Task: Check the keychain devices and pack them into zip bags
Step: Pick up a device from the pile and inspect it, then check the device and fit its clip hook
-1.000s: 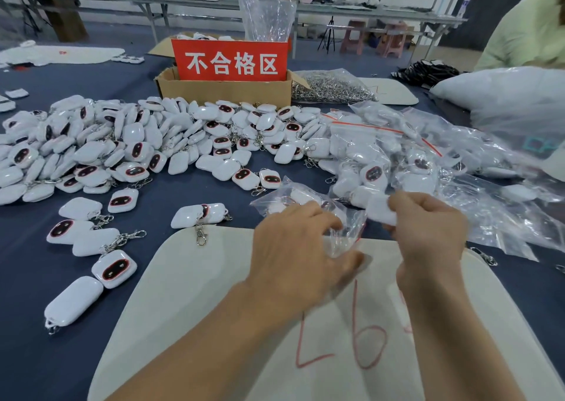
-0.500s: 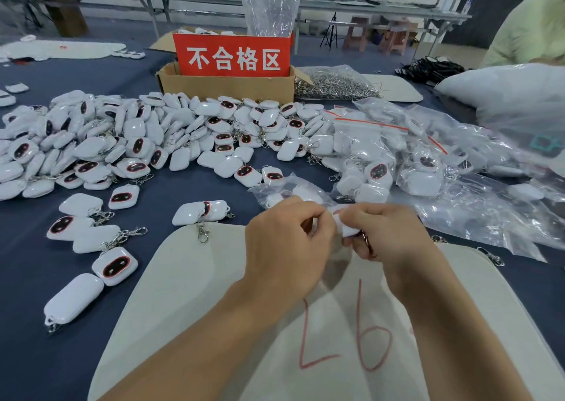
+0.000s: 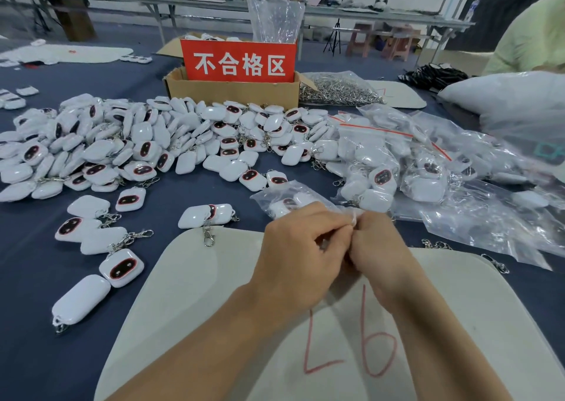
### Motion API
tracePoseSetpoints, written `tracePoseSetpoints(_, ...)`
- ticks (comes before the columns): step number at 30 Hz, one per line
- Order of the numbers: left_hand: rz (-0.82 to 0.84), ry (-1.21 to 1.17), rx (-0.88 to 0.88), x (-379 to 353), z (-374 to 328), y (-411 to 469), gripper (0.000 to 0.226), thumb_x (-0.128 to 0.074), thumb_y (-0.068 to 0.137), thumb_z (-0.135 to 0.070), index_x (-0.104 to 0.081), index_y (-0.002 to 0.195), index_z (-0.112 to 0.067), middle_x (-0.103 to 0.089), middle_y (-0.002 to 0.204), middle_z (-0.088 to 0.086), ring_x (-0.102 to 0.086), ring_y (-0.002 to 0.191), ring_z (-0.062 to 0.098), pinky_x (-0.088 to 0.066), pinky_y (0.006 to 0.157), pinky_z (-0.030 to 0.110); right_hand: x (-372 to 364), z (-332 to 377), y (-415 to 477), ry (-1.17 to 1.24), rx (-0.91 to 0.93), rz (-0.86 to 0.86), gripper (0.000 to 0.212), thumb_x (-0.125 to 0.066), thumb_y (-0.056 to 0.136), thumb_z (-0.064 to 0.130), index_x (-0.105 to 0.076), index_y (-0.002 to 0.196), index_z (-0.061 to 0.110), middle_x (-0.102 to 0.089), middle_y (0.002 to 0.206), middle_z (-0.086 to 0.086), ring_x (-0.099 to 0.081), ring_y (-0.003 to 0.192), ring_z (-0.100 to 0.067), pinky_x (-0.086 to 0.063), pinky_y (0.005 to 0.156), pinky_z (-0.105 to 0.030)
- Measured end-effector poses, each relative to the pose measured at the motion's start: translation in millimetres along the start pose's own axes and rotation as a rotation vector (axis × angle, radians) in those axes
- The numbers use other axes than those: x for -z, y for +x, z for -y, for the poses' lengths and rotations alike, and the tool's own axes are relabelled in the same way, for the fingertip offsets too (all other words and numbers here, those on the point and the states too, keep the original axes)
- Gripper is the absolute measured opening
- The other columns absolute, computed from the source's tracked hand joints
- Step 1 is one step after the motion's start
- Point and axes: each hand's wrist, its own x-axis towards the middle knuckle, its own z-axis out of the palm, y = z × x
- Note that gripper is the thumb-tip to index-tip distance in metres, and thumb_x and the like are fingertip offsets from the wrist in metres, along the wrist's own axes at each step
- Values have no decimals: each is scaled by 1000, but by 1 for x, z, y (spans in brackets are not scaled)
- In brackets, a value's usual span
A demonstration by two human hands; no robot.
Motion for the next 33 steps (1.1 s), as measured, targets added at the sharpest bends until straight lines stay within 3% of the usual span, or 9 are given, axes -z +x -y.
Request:
tracePoseSetpoints(5, 113, -89, 16, 6, 5, 4, 14, -69, 93, -23, -82, 87, -19, -70, 75, -9, -59, 71, 4, -46, 70, 19, -11, 4, -3, -535, 23, -370, 31, -62, 89, 21, -38, 68, 22, -65, 90, -18, -62, 93, -44, -36, 69, -35)
tracePoseSetpoints(9, -50, 131, 210, 28, 26, 25, 16, -64, 94, -29, -78, 86, -27, -73, 80, -12, -61, 73, 4, -47, 73, 27, -5, 8, -1, -406, -53, -414, 34, -58, 72, 46, -54, 57, 16, -58, 63, -1, -54, 64, -28, -36, 62, -34)
tracePoseSetpoints(12, -163, 454, 477, 62, 54, 42, 23, -60, 92, -23, -80, 100, -31, -77, 97, -6, -67, 95, 21, -47, 86, 31, 2, 5, -3, -371, -17, -516, 17, -56, 73, 31, -69, 67, 23, -58, 58, 7, -55, 64, -27, -37, 61, -30)
tracePoseSetpoints(16, 202, 697, 678, 92, 78, 41, 27, -63, 86, -30, -76, 109, -39, -75, 109, -8, -63, 110, 23, -48, 98, 39, 8, 5, -9, -93, 140, -856, 34, -53, 75, 21, -76, 98, 29, -60, 59, 6, -54, 64, -17, -37, 69, -27)
tracePoseSetpoints(18, 294, 687, 686, 94, 81, 39, 22, -62, 87, -34, -73, 104, -42, -72, 111, -13, -59, 103, 18, -47, 86, 35, -1, 11, -15, 6, 332, -775, 36, -52, 74, 22, -76, 98, 35, -64, 72, 16, -58, 74, -7, -39, 71, -16)
tracePoseSetpoints(20, 335, 681, 653, 95, 84, 39, 23, -59, 89, -35, -70, 109, -41, -66, 118, -14, -57, 108, 17, -47, 84, 35, -17, 12, -18, -84, 502, -528, 38, -59, 80, 14, -77, 105, 34, -63, 95, 24, -57, 98, 3, -39, 91, -9)
tracePoseSetpoints(24, 317, 582, 642, 91, 90, 40, 24, -57, 94, -26, -69, 109, -41, -62, 123, -11, -56, 116, 18, -48, 90, 37, -31, 4, -9, -511, 381, -103, 40, -64, 89, 13, -74, 121, 35, -65, 118, 12, -55, 121, -13, -37, 111, -34)
tracePoseSetpoints(29, 270, 616, 666, 95, 102, 39, 45, -62, 87, -16, -64, 129, -35, -57, 125, 1, -55, 118, 26, -45, 83, 35, -26, 5, -10, -494, 259, -94, 44, -66, 86, 15, -73, 122, 41, -69, 121, 12, -60, 112, -9, -38, 97, -20)
tracePoseSetpoints(33, 129, 522, 636, 93, 104, 39, 36, -69, 86, -11, -70, 115, -32, -56, 114, -1, -55, 102, 22, -41, 79, 33, -26, 5, -12, -220, 273, -210, 28, -76, 84, 23, -76, 106, 41, -65, 104, 23, -55, 106, 4, -33, 82, -7)
